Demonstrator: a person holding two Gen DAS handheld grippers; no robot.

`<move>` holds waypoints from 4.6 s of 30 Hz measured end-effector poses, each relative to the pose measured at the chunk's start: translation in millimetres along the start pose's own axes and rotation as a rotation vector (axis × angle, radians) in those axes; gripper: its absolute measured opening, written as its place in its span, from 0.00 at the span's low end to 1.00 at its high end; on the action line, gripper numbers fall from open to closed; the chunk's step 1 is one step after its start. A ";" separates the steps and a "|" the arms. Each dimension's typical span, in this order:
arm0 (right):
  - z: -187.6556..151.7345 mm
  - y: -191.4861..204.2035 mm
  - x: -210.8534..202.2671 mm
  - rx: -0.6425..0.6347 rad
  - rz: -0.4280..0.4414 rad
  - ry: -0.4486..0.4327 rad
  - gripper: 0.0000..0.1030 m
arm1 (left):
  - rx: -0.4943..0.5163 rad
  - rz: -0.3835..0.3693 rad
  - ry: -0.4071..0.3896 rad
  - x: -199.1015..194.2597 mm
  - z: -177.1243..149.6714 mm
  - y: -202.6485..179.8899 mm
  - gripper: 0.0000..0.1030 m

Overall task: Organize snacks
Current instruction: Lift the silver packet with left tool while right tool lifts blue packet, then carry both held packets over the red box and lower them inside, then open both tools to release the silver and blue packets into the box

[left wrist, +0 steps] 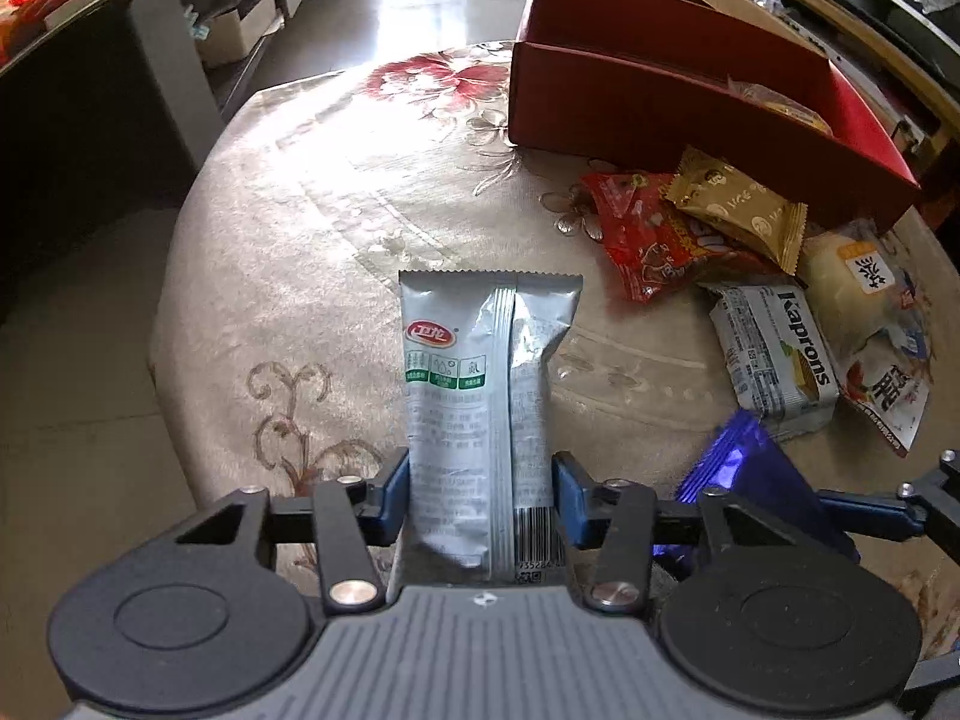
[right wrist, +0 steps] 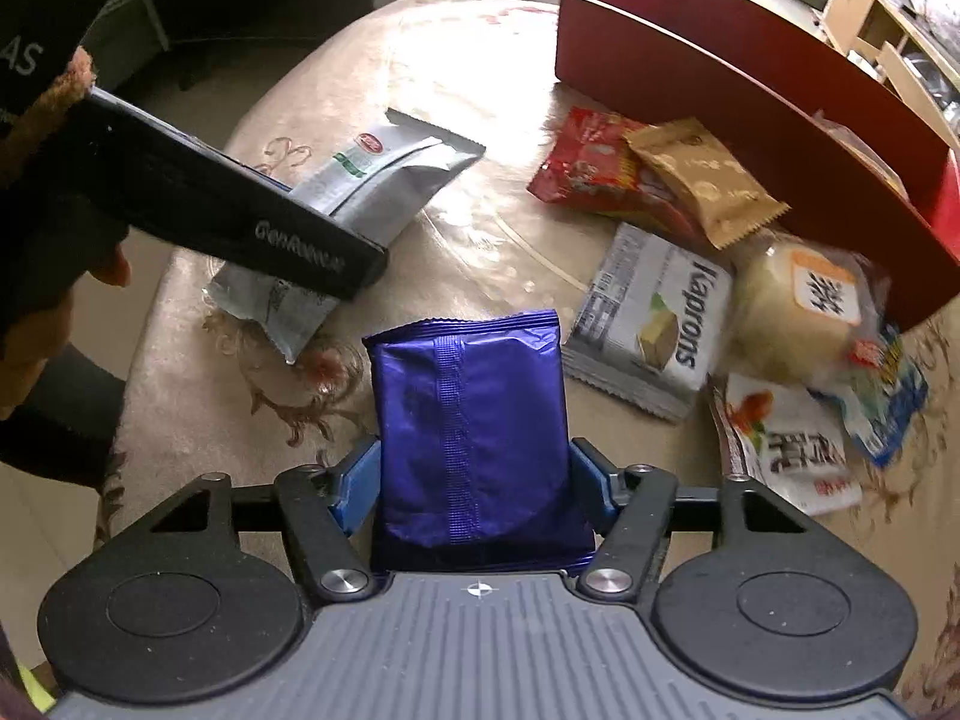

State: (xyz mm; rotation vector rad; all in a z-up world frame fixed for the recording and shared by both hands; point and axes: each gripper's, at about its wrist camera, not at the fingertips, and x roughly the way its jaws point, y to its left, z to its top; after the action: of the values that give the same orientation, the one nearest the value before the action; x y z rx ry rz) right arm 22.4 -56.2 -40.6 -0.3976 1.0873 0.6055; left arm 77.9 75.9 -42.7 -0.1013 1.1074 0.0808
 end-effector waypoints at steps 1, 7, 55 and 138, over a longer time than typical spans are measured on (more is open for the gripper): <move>-1.7 -0.9 -3.7 0.013 0.001 -0.010 0.69 | -0.002 0.001 -0.002 -1.3 -1.9 -0.5 0.45; -15.8 -12.1 -14.5 0.089 -0.025 -0.039 0.69 | 0.003 -0.025 0.000 -10.4 -14.7 -9.0 0.42; -18.4 -41.6 -60.4 0.317 -0.195 -0.179 0.69 | 0.102 0.065 -0.174 -62.3 -9.8 -76.9 0.39; 126.3 -190.2 1.8 0.457 -0.266 -0.262 0.86 | -0.029 0.039 -0.241 22.9 191.7 -89.6 0.51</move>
State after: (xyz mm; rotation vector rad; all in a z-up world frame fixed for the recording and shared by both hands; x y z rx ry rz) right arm 231.9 -129.6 12.5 -0.0578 0.8691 0.1552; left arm 268.6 10.8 25.4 -0.0932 0.8683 0.1404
